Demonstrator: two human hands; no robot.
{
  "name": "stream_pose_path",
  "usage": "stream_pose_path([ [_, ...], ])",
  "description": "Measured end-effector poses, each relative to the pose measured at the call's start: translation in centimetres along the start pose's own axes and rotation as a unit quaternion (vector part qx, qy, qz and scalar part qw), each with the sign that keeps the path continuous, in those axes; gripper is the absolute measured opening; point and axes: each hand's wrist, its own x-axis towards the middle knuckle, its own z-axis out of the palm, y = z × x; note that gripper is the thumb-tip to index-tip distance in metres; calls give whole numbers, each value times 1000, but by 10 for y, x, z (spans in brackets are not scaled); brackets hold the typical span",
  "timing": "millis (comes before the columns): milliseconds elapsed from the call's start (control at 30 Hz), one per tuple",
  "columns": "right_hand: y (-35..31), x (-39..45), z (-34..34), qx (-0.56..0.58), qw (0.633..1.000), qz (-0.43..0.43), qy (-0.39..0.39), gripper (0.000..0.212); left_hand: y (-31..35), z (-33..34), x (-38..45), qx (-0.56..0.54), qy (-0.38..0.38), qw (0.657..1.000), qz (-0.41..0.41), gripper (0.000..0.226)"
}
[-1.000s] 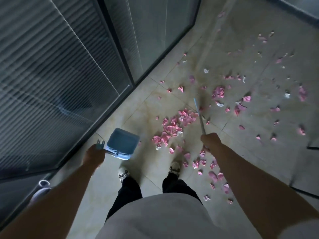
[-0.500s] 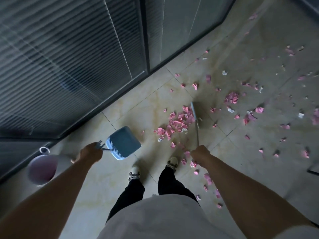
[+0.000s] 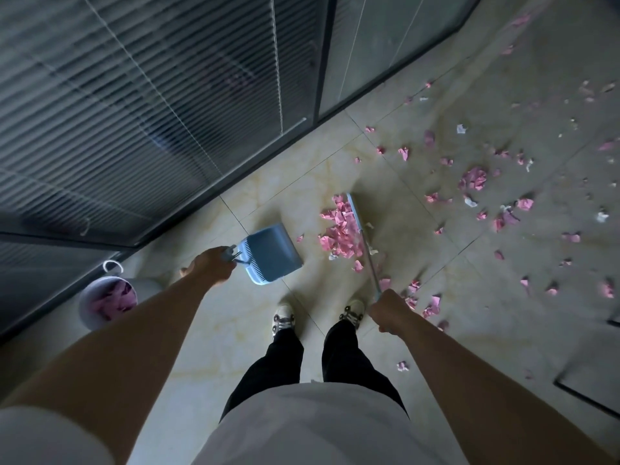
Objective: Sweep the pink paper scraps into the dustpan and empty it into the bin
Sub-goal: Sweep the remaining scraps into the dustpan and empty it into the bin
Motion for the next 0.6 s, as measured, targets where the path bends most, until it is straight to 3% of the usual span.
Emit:
stream_pose_path([
  [233,1,-10,19,-42,999,-19,-9,37,27,11,2,-45,-4,998,39,33],
  [467,7,-18,18,-107,994,-23,-18,41,72,12,10,-4,-17,996,84,34],
  [600,9,-33,-10,-75,996,-27,-47,37,86,18,9,12,-14,996,84,32],
])
